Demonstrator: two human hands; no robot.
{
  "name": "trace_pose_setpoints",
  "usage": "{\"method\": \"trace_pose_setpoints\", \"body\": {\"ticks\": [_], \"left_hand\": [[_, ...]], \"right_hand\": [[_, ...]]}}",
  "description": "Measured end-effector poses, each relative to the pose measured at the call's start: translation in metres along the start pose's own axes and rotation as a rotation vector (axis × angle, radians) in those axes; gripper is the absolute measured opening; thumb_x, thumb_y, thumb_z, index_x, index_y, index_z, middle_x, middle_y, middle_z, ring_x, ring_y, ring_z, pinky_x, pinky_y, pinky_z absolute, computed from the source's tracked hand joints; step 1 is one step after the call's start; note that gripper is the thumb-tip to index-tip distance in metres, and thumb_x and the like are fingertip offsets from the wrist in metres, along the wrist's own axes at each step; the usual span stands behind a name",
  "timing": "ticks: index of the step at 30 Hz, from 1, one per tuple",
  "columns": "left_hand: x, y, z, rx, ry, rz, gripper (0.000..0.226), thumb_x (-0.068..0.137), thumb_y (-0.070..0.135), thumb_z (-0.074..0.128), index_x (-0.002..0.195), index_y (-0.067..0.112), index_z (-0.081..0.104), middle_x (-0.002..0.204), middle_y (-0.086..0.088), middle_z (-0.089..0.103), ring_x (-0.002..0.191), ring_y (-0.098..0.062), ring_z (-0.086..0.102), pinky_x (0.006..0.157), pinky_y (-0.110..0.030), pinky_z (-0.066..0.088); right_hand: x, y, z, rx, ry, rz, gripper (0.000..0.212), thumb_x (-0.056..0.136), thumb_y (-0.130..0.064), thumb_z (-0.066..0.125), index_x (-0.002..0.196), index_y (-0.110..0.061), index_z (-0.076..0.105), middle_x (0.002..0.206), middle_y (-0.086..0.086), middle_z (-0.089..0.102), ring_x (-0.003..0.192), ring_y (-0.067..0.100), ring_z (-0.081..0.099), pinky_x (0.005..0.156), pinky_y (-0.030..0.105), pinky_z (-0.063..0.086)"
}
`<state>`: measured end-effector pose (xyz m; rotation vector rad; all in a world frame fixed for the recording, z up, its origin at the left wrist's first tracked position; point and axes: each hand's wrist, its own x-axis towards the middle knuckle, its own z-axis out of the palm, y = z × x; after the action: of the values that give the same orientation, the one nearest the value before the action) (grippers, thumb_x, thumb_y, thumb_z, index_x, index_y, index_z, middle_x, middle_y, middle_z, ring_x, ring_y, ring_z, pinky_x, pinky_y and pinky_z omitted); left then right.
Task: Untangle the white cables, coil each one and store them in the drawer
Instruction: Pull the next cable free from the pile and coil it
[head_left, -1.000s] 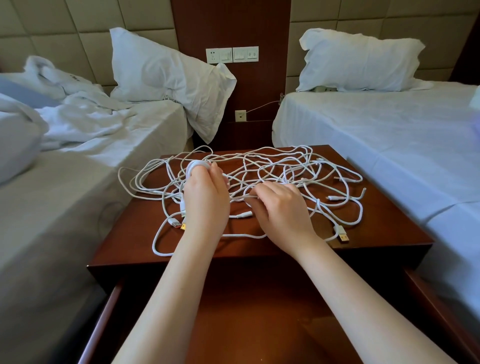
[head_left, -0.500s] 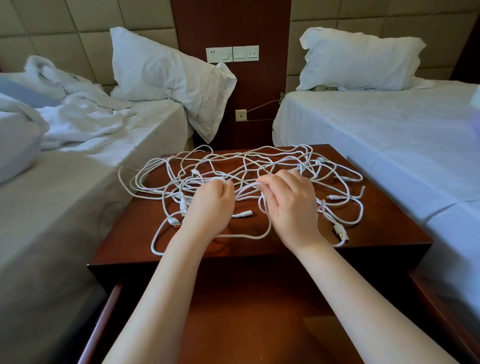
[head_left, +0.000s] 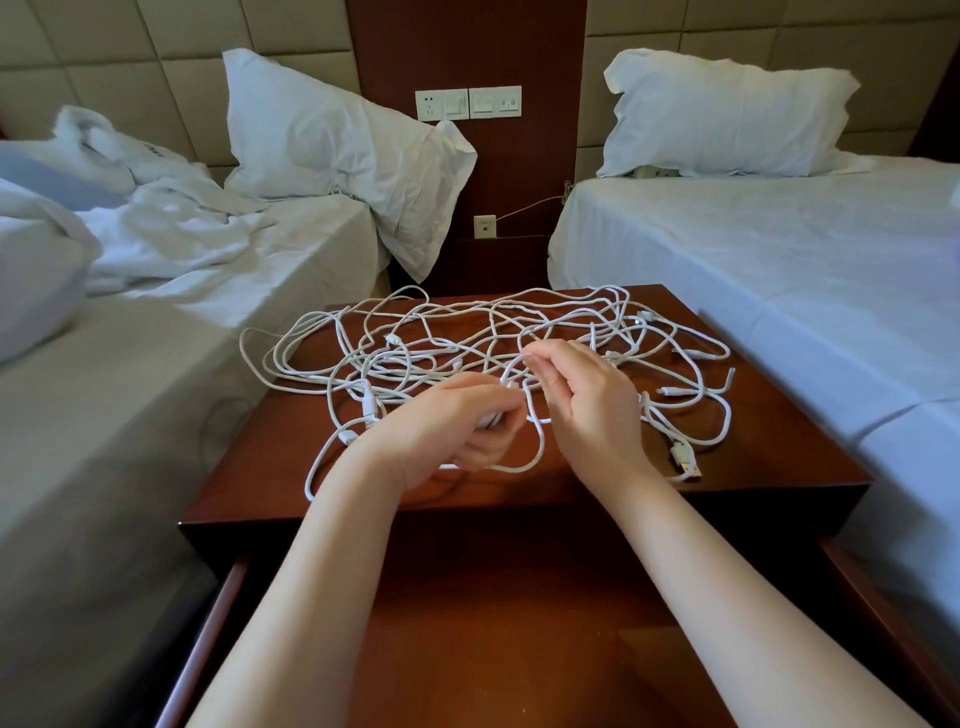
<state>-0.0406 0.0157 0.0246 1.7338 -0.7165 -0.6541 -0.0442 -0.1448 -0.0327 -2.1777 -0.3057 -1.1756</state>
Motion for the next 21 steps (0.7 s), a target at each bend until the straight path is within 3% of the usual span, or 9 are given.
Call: {"method": "trace_pose_setpoints", "body": {"ticks": [4,8,11,14,16,18,21], "left_hand": [[0.000,0.000,-0.002,-0.161,-0.047,0.111,0.032,0.090,0.022,0.041,0.066,0.001,0.042,0.049,0.000,0.027,0.043,-0.011,0.023,0.042,-0.019,0.022],[0.006,-0.001,0.001,-0.403,-0.058,0.201,0.031,0.087,0.023,0.036,0.067,0.007,0.054,0.048,0.004,0.032,0.042,-0.008,0.027,0.042,-0.018,0.026],[0.011,-0.001,0.004,-0.576,0.004,0.294,0.031,0.087,0.023,0.038,0.068,0.012,0.060,0.052,0.003,0.035,0.045,-0.009,0.031,0.045,-0.019,0.029],[0.014,0.002,0.006,-0.664,0.190,0.393,0.032,0.091,0.020,0.041,0.069,0.012,0.062,0.056,0.001,0.038,0.049,-0.010,0.036,0.048,-0.020,0.035],[0.017,0.003,0.007,-0.699,0.365,0.447,0.033,0.099,0.015,0.038,0.072,0.010,0.057,0.057,0.001,0.039,0.052,-0.011,0.038,0.050,-0.021,0.036],[0.020,0.004,0.006,-0.725,0.555,0.513,0.032,0.102,0.009,0.033,0.075,0.008,0.050,0.057,0.001,0.042,0.053,-0.011,0.041,0.053,-0.021,0.038],[0.018,0.002,-0.006,-0.665,0.819,0.592,0.031,0.102,0.009,0.035,0.075,0.010,0.050,0.058,0.002,0.049,0.055,-0.011,0.047,0.058,-0.021,0.041]], "right_hand": [[0.002,-0.006,0.002,0.012,-0.109,0.026,0.027,0.098,-0.026,0.044,0.097,-0.013,0.068,0.078,-0.009,0.066,0.073,0.003,0.054,0.063,0.008,0.039],[0.002,-0.011,0.001,-0.079,-0.287,0.006,0.020,0.096,-0.010,0.046,0.094,-0.005,0.064,0.071,-0.011,0.049,0.062,0.007,0.046,0.059,0.024,0.043],[0.001,-0.012,0.001,-0.081,-0.453,0.036,0.016,0.093,-0.005,0.049,0.081,-0.014,0.053,0.065,-0.016,0.042,0.058,0.011,0.044,0.061,0.028,0.040],[0.000,-0.011,0.004,-0.108,-0.466,-0.033,0.023,0.093,-0.014,0.057,0.075,-0.021,0.046,0.060,-0.018,0.033,0.050,0.004,0.039,0.056,0.025,0.034],[-0.001,-0.011,0.004,-0.103,-0.480,-0.058,0.007,0.093,-0.016,0.060,0.088,-0.020,0.057,0.060,-0.021,0.034,0.052,0.000,0.040,0.058,0.021,0.035],[-0.001,-0.010,0.004,-0.113,-0.503,-0.054,0.011,0.094,-0.018,0.057,0.104,-0.021,0.059,0.064,-0.020,0.040,0.059,0.001,0.045,0.062,0.022,0.041],[-0.001,-0.010,0.002,-0.137,-0.497,-0.034,0.008,0.094,-0.018,0.053,0.097,-0.022,0.060,0.065,-0.018,0.044,0.059,0.002,0.045,0.062,0.022,0.044]]}}
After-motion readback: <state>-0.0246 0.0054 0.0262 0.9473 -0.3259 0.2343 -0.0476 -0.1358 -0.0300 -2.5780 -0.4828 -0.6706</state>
